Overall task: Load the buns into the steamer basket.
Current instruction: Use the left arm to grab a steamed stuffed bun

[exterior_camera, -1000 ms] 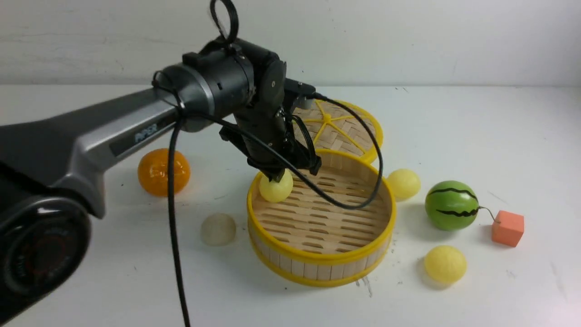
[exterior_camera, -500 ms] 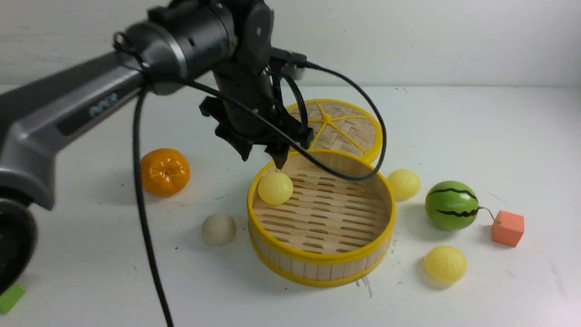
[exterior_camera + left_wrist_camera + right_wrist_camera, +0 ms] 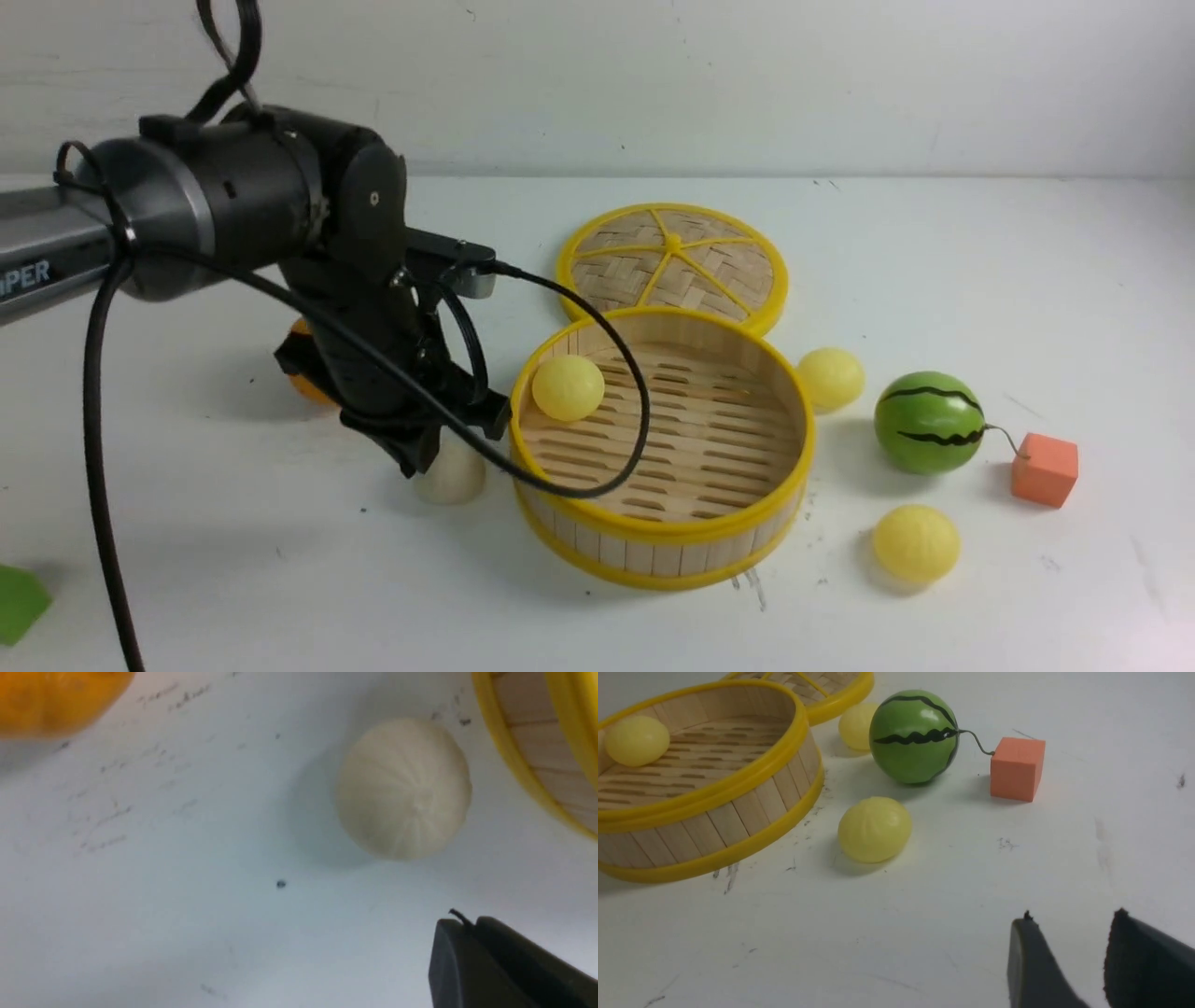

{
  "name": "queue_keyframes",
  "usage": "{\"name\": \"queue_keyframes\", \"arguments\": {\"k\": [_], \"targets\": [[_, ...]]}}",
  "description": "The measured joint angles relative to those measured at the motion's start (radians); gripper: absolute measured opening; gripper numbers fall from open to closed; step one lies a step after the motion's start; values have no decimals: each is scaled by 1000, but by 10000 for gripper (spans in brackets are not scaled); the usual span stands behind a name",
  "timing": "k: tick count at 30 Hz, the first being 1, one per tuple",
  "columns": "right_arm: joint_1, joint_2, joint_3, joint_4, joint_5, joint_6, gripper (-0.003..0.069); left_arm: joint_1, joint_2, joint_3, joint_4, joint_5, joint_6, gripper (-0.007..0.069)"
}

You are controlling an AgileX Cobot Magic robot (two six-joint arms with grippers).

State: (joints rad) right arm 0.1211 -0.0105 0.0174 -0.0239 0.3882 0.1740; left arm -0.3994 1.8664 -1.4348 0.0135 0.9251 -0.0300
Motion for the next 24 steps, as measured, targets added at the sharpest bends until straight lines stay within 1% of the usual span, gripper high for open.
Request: {"name": "queue_keyframes", "arguments": {"k": [4, 6, 8, 11, 13, 15, 16, 19, 24], "targets": [[0, 0, 0, 0, 0, 0, 239, 1, 12, 0, -3, -65, 3, 70], [0, 0, 0, 0, 0, 0, 239, 8, 17, 0, -5, -101, 3, 133], [0, 0, 0, 0, 0, 0, 239, 23, 27, 0, -19, -114, 7, 181], [0, 0, 0, 0, 0, 0, 239, 51, 44, 0, -52, -132, 21, 237], [0, 0, 0, 0, 0, 0, 239, 64, 50, 0, -81, -139, 37, 253], [0, 0, 0, 0, 0, 0, 239, 78, 58, 0, -126, -142, 80, 269], [0, 0, 0, 0, 0, 0, 239, 81, 62, 0, -166, -142, 129, 272], [0, 0, 0, 0, 0, 0, 239, 81, 69, 0, -222, -142, 203, 272], [0, 0, 0, 0, 0, 0, 239, 81, 87, 0, -219, -147, 236, 272]]}}
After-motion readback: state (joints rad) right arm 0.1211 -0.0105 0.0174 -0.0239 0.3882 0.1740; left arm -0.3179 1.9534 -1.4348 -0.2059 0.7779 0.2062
